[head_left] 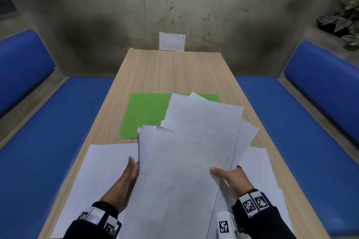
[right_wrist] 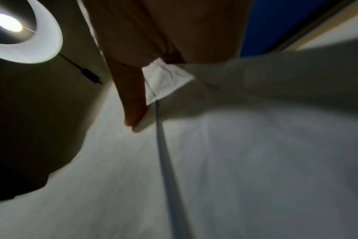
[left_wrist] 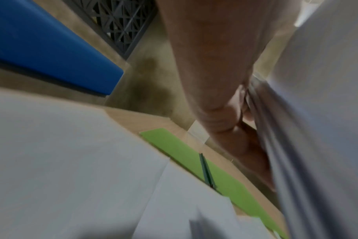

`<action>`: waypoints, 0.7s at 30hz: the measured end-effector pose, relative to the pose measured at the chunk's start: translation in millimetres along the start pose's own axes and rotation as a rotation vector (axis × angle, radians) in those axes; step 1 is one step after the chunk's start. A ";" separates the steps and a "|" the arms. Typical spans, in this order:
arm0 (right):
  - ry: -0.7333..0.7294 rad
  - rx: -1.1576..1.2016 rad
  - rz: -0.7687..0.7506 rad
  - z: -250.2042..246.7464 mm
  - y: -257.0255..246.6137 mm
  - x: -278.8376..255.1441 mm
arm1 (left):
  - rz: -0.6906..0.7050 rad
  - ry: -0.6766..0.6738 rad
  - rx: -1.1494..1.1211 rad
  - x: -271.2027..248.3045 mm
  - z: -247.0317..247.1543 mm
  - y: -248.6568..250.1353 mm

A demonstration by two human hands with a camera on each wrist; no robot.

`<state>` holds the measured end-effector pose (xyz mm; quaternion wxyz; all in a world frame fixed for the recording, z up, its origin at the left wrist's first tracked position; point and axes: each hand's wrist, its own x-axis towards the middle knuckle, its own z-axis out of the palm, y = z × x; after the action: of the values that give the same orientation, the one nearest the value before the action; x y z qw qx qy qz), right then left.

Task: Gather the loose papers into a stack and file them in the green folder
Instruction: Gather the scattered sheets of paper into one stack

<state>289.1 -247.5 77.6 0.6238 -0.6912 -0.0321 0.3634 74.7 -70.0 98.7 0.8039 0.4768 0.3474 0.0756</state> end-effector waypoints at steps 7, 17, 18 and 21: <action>-0.123 0.093 -0.253 -2.4 -41.6 -18.1 | 0.394 0.090 0.329 -14.0 16.9 31.3; -0.309 0.073 -0.410 0.8 -47.2 -21.0 | 0.500 0.056 0.245 -23.7 18.3 32.2; -0.281 0.078 -0.428 1.4 -46.8 -19.8 | 0.524 0.065 0.256 -22.3 19.6 32.2; -0.284 0.074 -0.437 2.7 -42.4 -13.8 | 0.555 0.097 0.278 -17.4 20.7 30.8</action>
<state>294.9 -242.7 121.7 0.7014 -0.5869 -0.2545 0.3144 81.2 -76.1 138.6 0.6621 0.6548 0.2487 0.2665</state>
